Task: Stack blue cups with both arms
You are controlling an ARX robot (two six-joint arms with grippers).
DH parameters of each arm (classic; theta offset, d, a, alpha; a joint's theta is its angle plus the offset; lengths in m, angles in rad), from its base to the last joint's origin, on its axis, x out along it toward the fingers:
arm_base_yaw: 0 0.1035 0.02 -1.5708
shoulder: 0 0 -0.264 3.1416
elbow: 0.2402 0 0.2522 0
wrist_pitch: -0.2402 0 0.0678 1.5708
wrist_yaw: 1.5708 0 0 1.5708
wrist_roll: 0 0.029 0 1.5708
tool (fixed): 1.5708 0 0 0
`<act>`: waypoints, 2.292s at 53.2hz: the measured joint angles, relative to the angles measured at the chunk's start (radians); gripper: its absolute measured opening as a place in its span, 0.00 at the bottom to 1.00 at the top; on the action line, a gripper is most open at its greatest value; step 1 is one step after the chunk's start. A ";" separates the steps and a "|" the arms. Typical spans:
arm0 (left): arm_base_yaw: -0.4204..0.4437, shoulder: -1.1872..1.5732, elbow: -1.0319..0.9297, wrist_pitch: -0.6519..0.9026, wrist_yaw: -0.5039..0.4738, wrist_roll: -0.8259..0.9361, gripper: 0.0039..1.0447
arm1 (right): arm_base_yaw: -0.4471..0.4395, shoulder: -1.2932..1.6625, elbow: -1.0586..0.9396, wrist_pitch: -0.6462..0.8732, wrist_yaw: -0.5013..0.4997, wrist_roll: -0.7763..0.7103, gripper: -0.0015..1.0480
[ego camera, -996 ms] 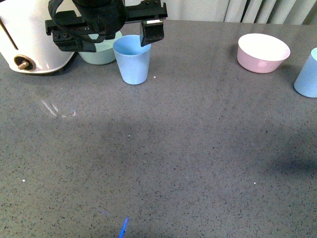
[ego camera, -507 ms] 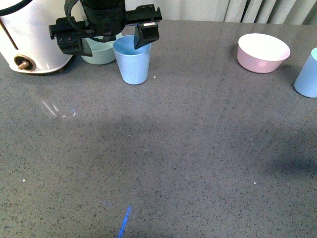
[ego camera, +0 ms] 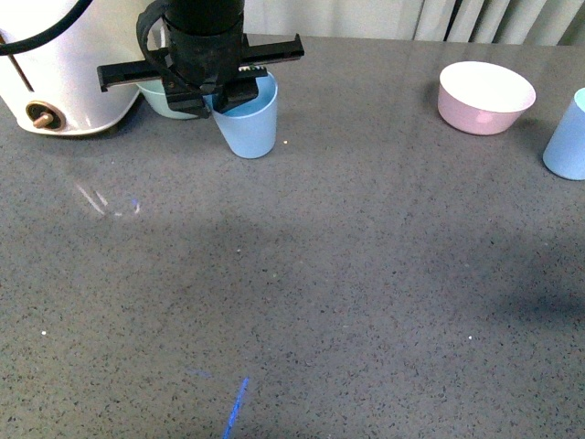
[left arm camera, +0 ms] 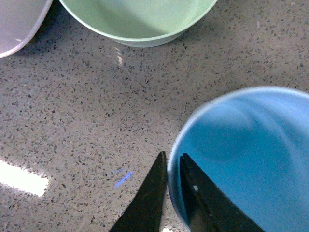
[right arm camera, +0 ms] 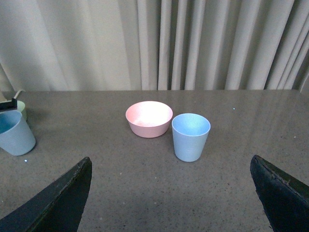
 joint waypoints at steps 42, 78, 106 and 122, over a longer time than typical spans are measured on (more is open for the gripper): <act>-0.244 -0.102 -0.046 -0.059 0.151 -0.116 0.02 | 0.000 0.000 0.000 0.000 0.000 0.000 0.91; -0.276 -0.036 -0.041 -0.034 0.126 -0.125 0.02 | 0.000 0.000 0.000 0.000 0.000 0.000 0.91; -0.266 -0.097 -0.070 0.041 0.158 -0.109 0.88 | 0.000 0.000 0.000 0.000 0.000 0.000 0.91; -0.095 -0.406 -0.325 0.253 0.144 -0.024 0.91 | 0.000 0.000 0.000 0.000 0.000 0.000 0.91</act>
